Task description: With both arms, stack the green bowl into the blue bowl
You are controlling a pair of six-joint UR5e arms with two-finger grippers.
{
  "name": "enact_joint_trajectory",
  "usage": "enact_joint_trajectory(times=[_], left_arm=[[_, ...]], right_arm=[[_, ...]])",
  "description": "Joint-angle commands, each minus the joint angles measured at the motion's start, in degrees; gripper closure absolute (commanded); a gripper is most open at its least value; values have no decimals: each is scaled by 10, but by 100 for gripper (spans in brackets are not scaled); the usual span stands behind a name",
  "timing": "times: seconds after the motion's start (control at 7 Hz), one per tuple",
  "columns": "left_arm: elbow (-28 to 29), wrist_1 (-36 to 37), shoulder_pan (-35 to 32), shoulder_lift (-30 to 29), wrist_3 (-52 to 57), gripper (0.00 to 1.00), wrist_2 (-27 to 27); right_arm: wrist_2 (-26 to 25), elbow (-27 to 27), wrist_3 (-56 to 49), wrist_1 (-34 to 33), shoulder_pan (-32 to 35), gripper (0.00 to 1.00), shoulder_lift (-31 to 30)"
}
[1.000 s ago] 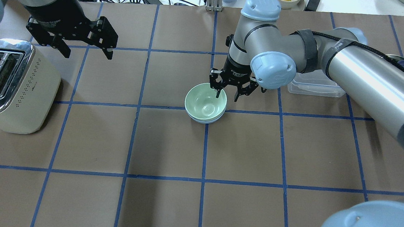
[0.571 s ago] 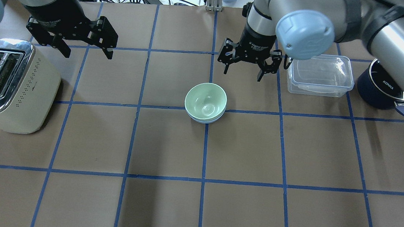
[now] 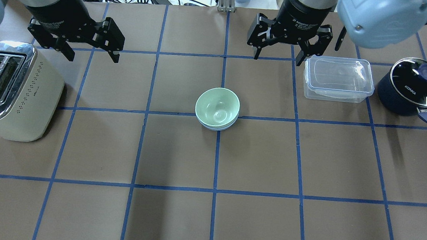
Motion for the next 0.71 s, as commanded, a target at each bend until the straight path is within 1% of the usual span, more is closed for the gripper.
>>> enact_joint_trajectory(times=[0.0,0.14,0.29,0.57], left_arm=[[0,0,0,0,0,0,-1],[0,0,0,0,0,0,-1],[-1,-1,0,0,1,0,-1],[-1,0,-2,-1,0,0,0]], right_arm=[[-55,86,-77,-4,-12,0,-56],[-61,92,-92,7,-33,0,-72],[-54,91,-125,6,-64,0,-74],[-54,72,-123,22,-81,0,-78]])
